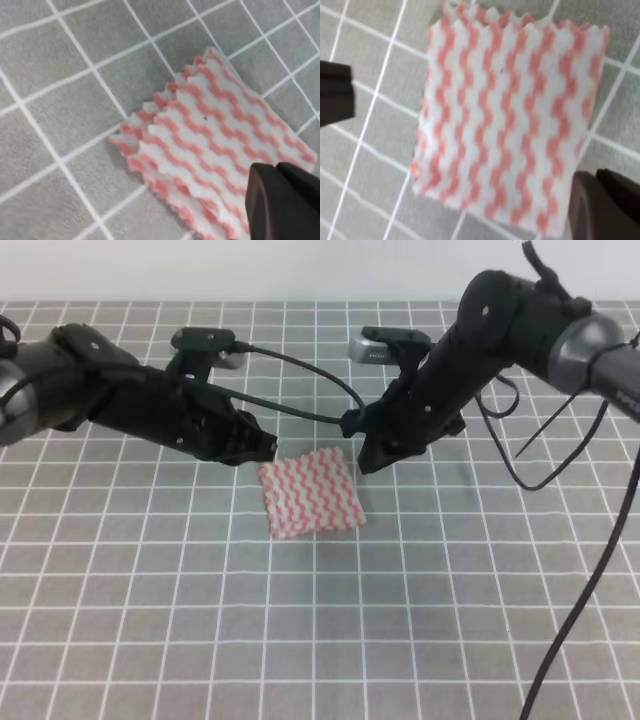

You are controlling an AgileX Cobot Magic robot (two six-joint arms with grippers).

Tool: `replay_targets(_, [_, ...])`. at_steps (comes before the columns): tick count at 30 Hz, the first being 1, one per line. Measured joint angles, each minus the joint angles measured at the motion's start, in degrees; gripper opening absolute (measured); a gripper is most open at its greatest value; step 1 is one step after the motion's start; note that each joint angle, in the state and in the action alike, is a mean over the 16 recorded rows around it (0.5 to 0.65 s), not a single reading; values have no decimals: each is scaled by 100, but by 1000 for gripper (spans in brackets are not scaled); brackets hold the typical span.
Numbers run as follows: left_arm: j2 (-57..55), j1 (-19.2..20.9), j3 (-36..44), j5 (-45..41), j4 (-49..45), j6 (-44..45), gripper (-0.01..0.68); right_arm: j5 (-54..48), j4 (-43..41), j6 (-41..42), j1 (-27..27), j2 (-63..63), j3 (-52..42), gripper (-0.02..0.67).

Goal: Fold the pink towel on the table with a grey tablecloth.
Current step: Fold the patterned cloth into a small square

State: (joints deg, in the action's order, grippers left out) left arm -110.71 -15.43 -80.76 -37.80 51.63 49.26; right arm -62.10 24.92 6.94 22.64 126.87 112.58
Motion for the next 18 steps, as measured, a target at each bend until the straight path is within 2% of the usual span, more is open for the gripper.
replay_targets(10, [-391, -199, -208, 336, 785, 345, -3, -3, 17, -59, -171, 135, 0, 66])
replay_targets(18, [-949, -445, -548, 350, 997, 523, -3, -273, -28, -68, -465, 145, 0, 19])
